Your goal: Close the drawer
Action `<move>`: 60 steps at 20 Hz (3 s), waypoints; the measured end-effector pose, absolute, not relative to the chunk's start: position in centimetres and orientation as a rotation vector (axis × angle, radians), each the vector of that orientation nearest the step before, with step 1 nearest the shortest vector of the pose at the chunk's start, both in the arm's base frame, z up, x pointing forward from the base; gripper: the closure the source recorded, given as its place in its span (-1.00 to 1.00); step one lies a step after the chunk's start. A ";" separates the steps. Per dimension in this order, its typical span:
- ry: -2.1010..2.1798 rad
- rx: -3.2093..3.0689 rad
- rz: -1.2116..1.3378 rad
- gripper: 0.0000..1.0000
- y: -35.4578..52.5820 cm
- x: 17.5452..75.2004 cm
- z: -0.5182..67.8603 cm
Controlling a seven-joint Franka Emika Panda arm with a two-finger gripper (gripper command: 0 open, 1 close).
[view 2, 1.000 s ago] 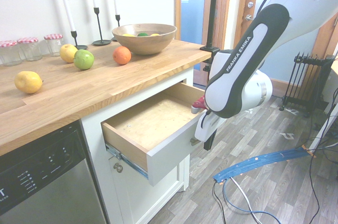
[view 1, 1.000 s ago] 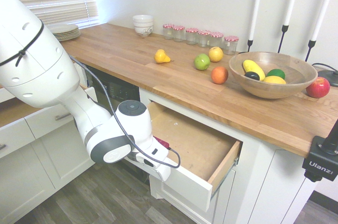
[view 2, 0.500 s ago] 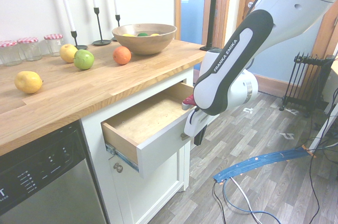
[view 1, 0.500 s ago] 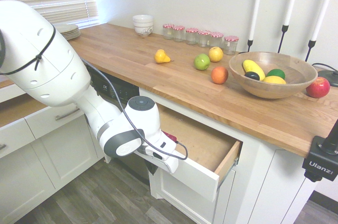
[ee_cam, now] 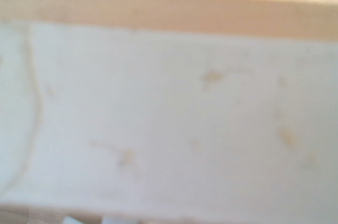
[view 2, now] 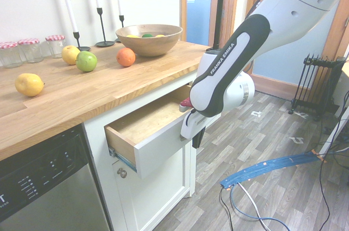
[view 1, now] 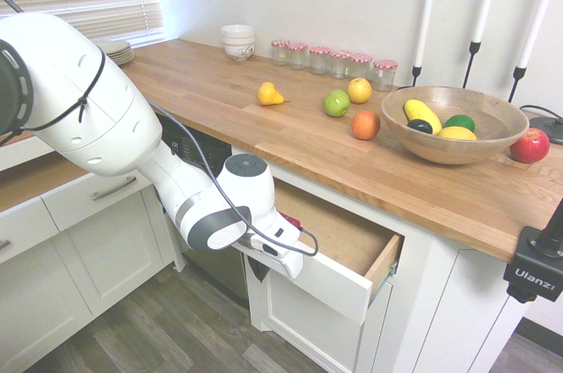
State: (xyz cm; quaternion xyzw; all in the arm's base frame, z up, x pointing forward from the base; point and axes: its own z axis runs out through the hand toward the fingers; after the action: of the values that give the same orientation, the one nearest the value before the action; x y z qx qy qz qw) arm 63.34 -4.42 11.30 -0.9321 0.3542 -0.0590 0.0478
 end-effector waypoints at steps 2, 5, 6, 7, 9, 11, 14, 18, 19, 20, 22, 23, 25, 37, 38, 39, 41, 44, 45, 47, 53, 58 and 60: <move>1.080 -2.841 -0.180 1.00 -4.4 64.0 11.3; 1.077 -2.841 -0.175 1.00 -4.1 64.8 11.0; 1.078 -2.842 -0.176 1.00 -3.9 65.2 10.8; 1.080 -2.844 -0.173 1.00 -3.7 65.6 10.7; 1.081 -2.845 -0.170 1.00 -3.5 66.4 10.8; 1.078 -2.849 -0.172 1.00 -3.2 67.4 11.1; 1.077 -2.849 -0.180 1.00 -3.1 68.6 11.5; 1.077 -2.852 -0.191 1.00 -3.2 69.4 11.6; 1.080 -2.853 -0.190 1.00 -3.3 69.5 11.6; 1.084 -2.855 -0.189 1.00 -3.5 69.7 11.7; 1.091 -2.857 -0.197 1.00 -3.9 70.1 11.9; 1.094 -2.858 -0.200 1.00 -4.1 70.3 12.1; 1.098 -2.860 -0.203 1.00 -4.3 70.7 12.3; 1.118 -2.851 -0.222 1.00 -4.9 73.4 11.7; 1.124 -2.847 -0.229 1.00 -5.0 73.8 11.8; 1.128 -2.842 -0.234 1.00 -5.1 74.1 11.9; 1.133 -2.836 -0.238 1.00 -5.2 74.7 12.3; 1.147 -2.829 -0.229 1.00 -5.1 75.3 12.4; 1.153 -2.826 -0.228 1.00 -5.0 75.4 12.4; 1.150 -2.832 -0.220 1.00 -4.9 75.5 12.2; 1.147 -2.838 -0.207 1.00 -4.7 75.7 11.1; 1.146 -2.837 -0.206 1.00 -4.6 75.7 11.1; 1.143 -2.840 -0.206 1.00 -4.6 75.7 11.0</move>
State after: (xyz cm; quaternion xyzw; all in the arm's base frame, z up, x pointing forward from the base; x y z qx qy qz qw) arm 75.71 -4.61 11.03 -0.9249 0.3724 -0.0670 0.0364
